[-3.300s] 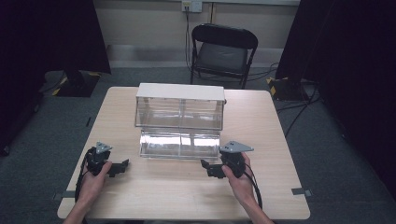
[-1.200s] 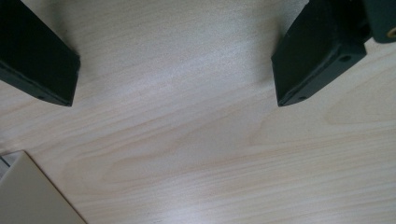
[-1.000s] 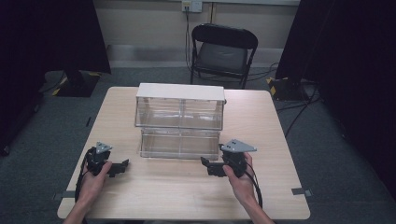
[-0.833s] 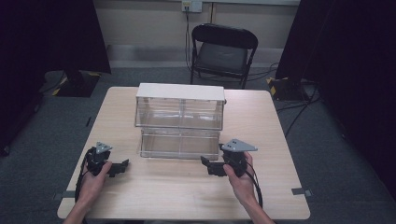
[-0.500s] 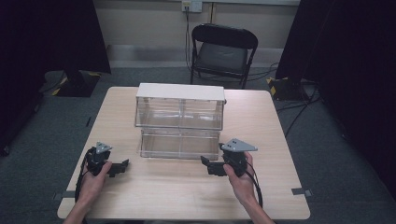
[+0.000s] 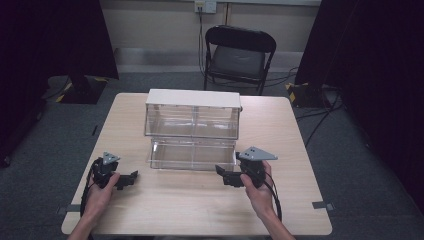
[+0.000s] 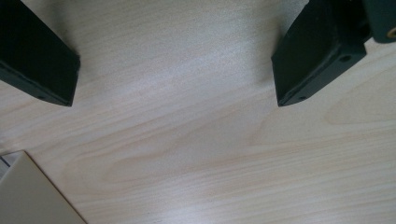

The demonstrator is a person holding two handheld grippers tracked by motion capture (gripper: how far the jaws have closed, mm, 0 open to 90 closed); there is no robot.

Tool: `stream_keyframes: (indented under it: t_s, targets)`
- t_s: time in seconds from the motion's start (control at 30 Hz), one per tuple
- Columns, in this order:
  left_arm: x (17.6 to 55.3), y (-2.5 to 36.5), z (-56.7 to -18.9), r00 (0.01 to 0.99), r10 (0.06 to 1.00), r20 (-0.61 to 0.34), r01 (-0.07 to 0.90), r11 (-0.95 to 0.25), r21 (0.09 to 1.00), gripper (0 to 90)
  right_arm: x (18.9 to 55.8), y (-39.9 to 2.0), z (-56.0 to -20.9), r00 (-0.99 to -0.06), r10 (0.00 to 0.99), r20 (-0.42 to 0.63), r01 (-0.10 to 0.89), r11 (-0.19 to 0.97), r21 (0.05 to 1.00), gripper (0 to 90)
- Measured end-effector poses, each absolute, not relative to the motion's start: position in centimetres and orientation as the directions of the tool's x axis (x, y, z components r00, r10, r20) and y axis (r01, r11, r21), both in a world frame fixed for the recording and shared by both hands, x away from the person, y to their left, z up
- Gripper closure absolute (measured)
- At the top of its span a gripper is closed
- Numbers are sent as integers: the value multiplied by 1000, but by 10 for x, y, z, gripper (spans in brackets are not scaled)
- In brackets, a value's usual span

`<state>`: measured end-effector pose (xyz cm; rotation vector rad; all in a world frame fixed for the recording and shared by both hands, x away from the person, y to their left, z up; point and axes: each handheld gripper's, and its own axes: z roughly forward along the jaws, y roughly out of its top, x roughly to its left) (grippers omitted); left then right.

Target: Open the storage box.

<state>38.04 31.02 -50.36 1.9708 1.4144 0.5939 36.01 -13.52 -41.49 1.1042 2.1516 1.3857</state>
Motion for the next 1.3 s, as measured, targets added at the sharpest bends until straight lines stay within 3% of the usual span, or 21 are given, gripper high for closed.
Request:
stream_keyframes:
  t_s: [1.3]
  targets:
    - [380,310,-504,321,947,-2,662,-223,716,3,362,-136,-408,-635,763,118,406,200,892,138]
